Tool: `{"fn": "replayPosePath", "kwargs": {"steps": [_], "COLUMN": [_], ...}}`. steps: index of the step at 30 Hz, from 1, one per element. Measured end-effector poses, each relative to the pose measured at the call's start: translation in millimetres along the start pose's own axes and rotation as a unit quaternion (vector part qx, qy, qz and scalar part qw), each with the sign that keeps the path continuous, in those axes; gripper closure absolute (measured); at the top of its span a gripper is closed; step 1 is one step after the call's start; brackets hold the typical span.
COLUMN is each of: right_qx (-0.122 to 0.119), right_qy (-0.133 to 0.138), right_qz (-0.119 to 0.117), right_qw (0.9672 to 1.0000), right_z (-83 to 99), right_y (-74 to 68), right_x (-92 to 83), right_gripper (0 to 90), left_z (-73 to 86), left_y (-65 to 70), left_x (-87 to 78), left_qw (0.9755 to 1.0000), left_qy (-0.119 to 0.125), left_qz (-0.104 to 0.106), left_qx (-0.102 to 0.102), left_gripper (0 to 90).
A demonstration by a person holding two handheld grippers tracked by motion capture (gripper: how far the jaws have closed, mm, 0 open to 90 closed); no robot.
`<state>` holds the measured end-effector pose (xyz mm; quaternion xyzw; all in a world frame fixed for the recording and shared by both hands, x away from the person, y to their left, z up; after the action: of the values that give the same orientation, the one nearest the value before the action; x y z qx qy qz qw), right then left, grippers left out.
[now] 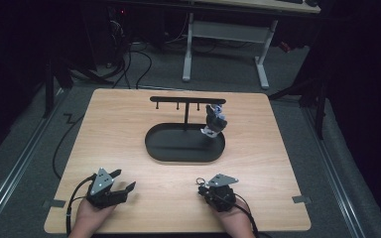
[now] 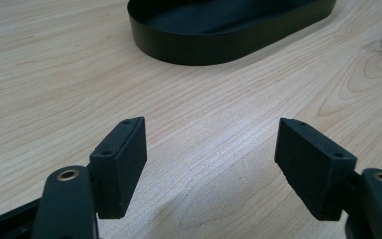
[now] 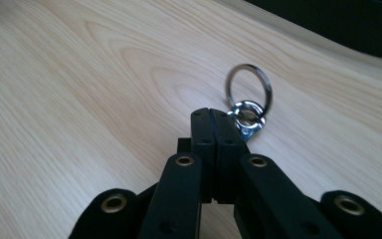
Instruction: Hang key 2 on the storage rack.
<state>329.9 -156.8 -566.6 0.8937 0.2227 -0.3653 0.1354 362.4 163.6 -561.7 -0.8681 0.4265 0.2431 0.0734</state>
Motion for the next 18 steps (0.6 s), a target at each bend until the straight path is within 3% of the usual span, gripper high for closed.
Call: {"fn": "replayPosePath", "kwargs": {"steps": [9,10,18], "right_qx": [0.018,0.030,0.056], "right_qy": [-0.010,-0.013,-0.016], "right_qz": [0.036,0.047,0.066], "right_qw": [0.9991,0.9984,0.9961], "right_z": [26.4,33.5,47.0], "right_y": [40.1,51.5,71.8], "right_x": [-23.2,-29.4,-40.7], "right_gripper": [90.0,90.0,90.0], "left_z": [-0.1,0.0,0.0], "left_y": [0.2,0.2,0.3], "left_x": [0.6,0.7,0.9], "left_qw": [1.0000,1.0000,1.0000], "left_qy": [-0.001,-0.002,-0.004], "left_qz": [-0.001,-0.001,-0.003], "left_qx": [0.001,0.001,0.002], "left_gripper": [29.7,29.8,29.8]}}
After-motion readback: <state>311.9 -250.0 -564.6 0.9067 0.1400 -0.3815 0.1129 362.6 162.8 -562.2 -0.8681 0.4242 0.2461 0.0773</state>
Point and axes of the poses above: each handheld gripper's, and its own axes: x roughly forward along the jaws, z roughly out of its underside, y roughly to its right, the point moved 6 cm from there along x, roughly forward along the jaws, and after that the axes turned 11 degrees about z, right-handed, at the moved point
